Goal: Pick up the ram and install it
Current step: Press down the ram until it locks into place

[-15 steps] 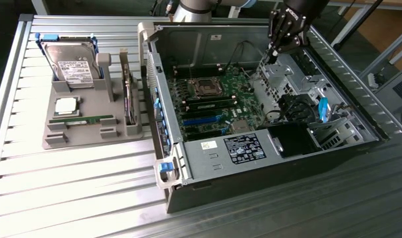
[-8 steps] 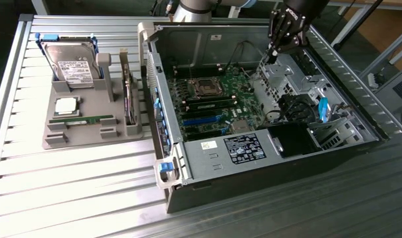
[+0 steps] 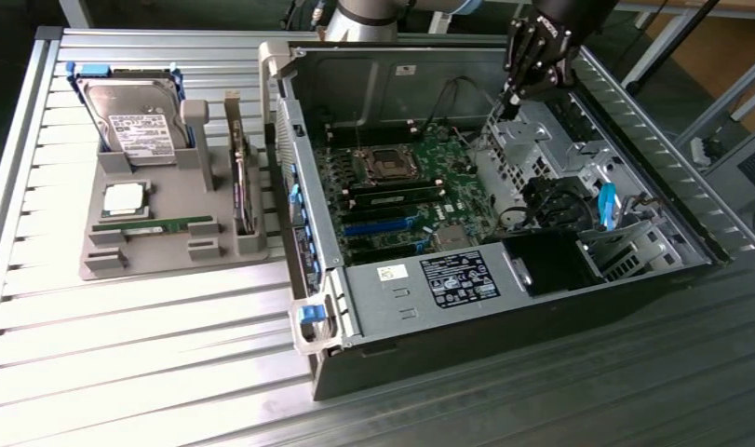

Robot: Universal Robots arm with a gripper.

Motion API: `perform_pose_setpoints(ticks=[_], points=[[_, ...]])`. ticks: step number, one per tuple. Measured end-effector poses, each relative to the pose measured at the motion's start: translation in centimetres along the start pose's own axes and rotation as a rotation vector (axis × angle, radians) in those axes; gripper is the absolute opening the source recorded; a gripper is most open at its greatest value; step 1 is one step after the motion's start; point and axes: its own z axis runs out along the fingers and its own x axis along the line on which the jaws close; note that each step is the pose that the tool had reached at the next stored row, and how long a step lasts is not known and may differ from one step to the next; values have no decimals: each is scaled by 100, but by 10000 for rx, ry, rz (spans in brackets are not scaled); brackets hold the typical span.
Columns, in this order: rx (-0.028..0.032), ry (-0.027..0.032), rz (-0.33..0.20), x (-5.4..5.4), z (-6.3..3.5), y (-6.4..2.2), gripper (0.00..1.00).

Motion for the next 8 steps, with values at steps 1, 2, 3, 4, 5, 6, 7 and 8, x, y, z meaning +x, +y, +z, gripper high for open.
perform_pose_setpoints(ticks=[1,2,3,4,5,6,7,8], points=[[-13,-21,318,0,2,0,9],[-33,-56,833,0,5,0,9],[-49,-83,1219,0,9,-1,9],[-59,-99,1464,0,12,-1,9],[-71,-119,1772,-1,15,-1,9],[-83,-139,2065,-1,19,-1,9],[-100,-167,2473,-1,24,-2,9],[-118,-198,2941,-1,29,-2,9]])
